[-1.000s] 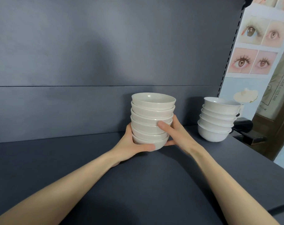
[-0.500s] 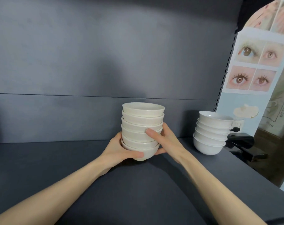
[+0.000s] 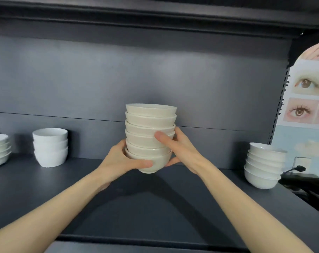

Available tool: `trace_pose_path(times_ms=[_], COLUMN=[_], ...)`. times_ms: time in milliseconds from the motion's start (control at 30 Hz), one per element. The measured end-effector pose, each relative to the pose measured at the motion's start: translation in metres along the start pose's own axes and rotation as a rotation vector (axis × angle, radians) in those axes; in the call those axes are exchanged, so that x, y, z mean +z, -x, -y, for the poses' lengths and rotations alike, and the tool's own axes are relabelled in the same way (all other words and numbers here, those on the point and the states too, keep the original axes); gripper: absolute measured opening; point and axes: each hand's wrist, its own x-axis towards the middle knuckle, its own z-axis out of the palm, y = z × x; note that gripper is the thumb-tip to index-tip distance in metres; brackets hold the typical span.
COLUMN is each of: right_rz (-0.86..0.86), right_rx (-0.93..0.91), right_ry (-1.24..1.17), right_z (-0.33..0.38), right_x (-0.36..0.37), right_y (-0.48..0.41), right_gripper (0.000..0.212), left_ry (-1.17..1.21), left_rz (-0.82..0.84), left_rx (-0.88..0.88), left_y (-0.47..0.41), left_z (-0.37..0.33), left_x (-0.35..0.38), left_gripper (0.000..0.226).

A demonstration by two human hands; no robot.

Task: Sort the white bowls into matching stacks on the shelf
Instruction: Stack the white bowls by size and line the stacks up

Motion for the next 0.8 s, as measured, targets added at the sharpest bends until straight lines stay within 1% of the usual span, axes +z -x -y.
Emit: trace_pose_path(times_ms=[67,167,233,367,433,533,567,667,800], right_rz=[0.029,0.06,0.08,0.109,0.122,0.143,0.155,0.178,0.18], right_rx=[-0.018,-0.044,-0.057,-0.048,-0.052,-0.066,-0.071,-0.08,-0.095], right_ry=[-0.004,-0.013,-0.027,-0.061,-0.075,-0.091,-0.093,-0.102,-0.082], right_z=[0.013,0.028,0.034,0.047,0.055,0.067,0.072,0.087,0.102], right_x=[0.026,0.071,0.105,0.184,0.222,0.272,0.287,0.328,0.372], right_y=[0.002,0.007,0.012,0.018,0.019,0.018,0.017,0.01,-0.009], right_gripper=[0.061,0.059,0.06,0.06,0.061,0.06,0.058,0.056,0.06], left_ry=[0.002,-0.012,-0.032,-0.066,-0.088,-0.116,-0.123,-0.142,-0.141], left_rz=[-0.023,-0.051,-0.065,-0.087,-0.105,-0.117,-0.128,-0.161,-0.207], left_rx=[0.006,0.006,0.007,0.013,0.01,0.001,0.0,0.019,0.019], left_y=[0.015,0.039,0.057,0.097,0.113,0.132,0.137,0.148,0.148], left_z=[-0.004,-0.006,-0.005,-0.004,-0.002,0.0,-0.001,-0.002,0.003], left_x=[-0.027,-0.072,-0.103,-0.175,-0.213,-0.263,-0.277,-0.318,-0.365], left_gripper=[0.062,0.078,0.082,0.061,0.061,0.073,0.071,0.053,0.053])
